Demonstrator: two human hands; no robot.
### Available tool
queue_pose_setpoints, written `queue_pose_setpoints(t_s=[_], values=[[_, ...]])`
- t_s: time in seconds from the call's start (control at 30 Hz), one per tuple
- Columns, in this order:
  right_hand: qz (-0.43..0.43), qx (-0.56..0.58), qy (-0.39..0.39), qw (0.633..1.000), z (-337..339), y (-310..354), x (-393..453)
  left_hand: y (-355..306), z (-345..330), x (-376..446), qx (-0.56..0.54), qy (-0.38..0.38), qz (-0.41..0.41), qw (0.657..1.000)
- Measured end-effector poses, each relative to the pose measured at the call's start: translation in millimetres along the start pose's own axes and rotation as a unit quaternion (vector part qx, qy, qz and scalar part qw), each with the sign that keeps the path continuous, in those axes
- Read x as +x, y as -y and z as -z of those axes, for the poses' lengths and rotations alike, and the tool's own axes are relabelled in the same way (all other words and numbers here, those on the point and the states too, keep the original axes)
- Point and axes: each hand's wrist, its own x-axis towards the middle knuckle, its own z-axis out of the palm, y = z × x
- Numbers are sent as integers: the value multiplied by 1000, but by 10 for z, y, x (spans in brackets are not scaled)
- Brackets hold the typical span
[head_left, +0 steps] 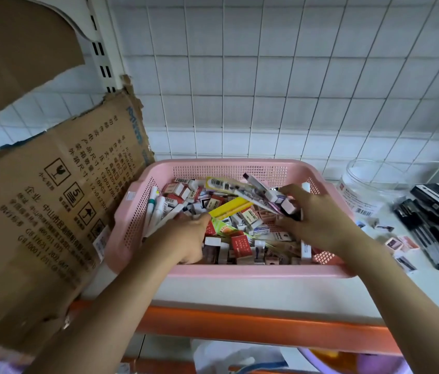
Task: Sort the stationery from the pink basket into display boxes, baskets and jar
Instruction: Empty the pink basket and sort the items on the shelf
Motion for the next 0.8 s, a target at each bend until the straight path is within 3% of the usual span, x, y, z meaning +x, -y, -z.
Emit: queue_pose_setpoints(t_s=[0.27, 0.37, 0.8], values=[[-3, 23, -83, 996, 46, 71, 14, 128, 29, -76, -135, -108, -21, 985], [-3, 32, -90, 995, 33, 92, 6, 127, 9, -63, -122, -119, -16, 985], [-10, 83, -169, 982, 118, 143, -1, 77, -2, 42, -39, 50, -32, 997]])
